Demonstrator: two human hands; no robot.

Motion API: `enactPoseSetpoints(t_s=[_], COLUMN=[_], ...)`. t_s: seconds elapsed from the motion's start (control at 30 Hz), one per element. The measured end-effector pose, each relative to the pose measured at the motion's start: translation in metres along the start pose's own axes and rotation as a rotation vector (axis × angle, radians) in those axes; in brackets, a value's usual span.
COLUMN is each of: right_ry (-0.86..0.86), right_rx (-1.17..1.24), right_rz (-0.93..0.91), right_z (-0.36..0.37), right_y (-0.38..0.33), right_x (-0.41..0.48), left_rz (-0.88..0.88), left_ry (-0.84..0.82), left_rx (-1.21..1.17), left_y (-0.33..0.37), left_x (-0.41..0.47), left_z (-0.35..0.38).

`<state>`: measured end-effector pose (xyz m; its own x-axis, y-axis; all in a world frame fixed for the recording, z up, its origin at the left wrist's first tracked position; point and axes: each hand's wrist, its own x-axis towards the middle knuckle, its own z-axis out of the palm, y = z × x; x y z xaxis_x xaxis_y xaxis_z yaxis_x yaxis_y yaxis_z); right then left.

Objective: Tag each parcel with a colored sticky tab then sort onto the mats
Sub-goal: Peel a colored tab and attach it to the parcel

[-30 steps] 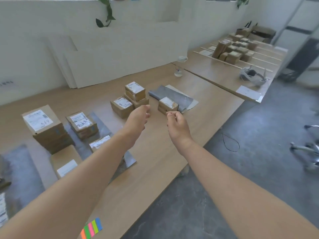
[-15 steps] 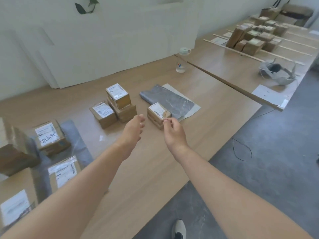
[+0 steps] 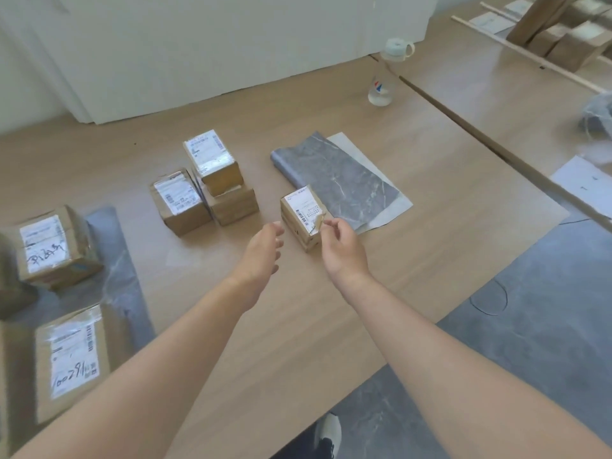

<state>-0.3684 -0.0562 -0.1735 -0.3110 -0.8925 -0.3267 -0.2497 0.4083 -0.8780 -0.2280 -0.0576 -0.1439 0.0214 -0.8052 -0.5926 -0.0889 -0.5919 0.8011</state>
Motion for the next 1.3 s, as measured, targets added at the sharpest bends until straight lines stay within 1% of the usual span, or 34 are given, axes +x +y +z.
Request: enactPoseSetpoints(t_s=[0.13,0.27,0.43,0.53,0.67,0.97,1.2,1.3], right_ry=[-0.011,-0.071,-0.018,-0.035,-0.064,-0.031,-0.065,-0.089], right_rx=[-0.192,-0.330,-0.341,-0.317,-0.202,-0.151,-0.101,-0.083], right_rz=[-0.046,-0.012,0.050,0.087,0.095,0.007,-0.089,-0.174], right_z=[0.010,0.026,0.046,0.051,0.057,0.062,0.042,0.029], right_y=[0.009,0.025,0.039,0.043,0.048,0.018,-0.024,-0.046], right_x=[0.053,0.096,0.117,0.118,0.112,0.080,0.040,0.019], left_rz=[-0.062,-0.106,-0.166,-0.166,-0.140,-0.048,0.070,0.102], left_ry=[-0.010,-0.029,-0.044,-0.060,-0.016,0.072,0.162,0.203], left_rx=[-0.048,-0.082,-0.150,-0.181,-0.182,-0.226,-0.256,-0.256], left_y=[-0.006,-0.017,-0.027,-0.030,-0.030,-0.009,0.025,0.041], left_x=[0.052,0.094,0.125,0.131,0.126,0.086,0.018,-0.017], left_z=[0.012,0.022,0.028,0.028,0.018,0.000,-0.009,-0.014])
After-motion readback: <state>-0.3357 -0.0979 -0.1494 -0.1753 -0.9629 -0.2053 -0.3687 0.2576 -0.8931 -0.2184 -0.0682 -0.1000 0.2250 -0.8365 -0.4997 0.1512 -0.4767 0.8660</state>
